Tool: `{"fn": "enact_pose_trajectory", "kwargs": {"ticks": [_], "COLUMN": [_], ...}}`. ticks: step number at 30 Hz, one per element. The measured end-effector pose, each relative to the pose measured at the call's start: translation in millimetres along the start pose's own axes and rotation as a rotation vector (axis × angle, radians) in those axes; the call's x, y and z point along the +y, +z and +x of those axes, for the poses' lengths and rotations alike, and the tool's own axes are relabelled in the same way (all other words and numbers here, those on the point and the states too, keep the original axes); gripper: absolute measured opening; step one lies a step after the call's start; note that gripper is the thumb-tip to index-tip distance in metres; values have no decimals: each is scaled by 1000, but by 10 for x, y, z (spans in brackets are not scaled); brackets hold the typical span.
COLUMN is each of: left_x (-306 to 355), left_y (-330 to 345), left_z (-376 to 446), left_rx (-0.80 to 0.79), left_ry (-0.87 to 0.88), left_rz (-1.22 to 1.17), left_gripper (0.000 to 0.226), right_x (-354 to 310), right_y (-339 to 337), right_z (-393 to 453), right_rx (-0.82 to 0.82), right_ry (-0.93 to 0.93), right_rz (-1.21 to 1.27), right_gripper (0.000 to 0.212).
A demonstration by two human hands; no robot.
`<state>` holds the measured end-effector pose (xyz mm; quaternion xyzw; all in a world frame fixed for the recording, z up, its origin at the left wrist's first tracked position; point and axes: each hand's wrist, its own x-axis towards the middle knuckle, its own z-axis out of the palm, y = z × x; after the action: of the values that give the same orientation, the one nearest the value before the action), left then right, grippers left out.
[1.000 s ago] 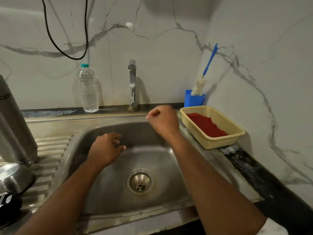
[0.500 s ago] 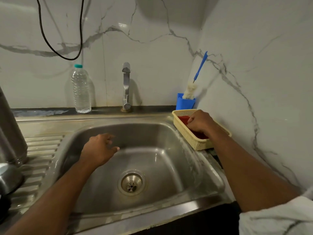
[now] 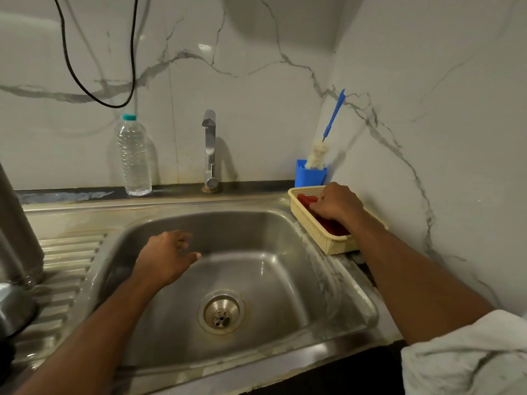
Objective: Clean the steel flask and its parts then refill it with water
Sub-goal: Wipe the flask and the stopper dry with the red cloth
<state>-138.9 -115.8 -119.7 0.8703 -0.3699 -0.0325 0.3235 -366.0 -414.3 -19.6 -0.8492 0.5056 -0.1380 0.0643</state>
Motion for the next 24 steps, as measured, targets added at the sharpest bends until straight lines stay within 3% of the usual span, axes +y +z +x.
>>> {"fn": "enact_pose_trajectory", "kwargs": {"ticks": [4,8,12,15,18,24], "left_x": [18,38,52,62,72,45], "left_y": [-7,-6,-25,-51,-130,-313], "left_z": [-9,-8,-13,-44,-99,-103], "left_rx": [0,5,13,23,31,178], "left_ry": [-6,-25,-41,-53,-68,-64], "left_rz": [-12,-17,-34,-51,-63,-89], "left_gripper": [60,61,61,61,62,54], "right_x": [114,125,-42,-244,-590,-1362], "right_y": [-138,-355,-690,-796,-661,81], "right_z": [81,89,-27,-229,-415,-723], "right_rx": [10,124,120,16,-256,-578], "right_ry": [152,277,303,252,216,231], "right_rz": [316,671,1124,1544,1875,1871], "right_gripper": [47,52,43,28,44,21]}}
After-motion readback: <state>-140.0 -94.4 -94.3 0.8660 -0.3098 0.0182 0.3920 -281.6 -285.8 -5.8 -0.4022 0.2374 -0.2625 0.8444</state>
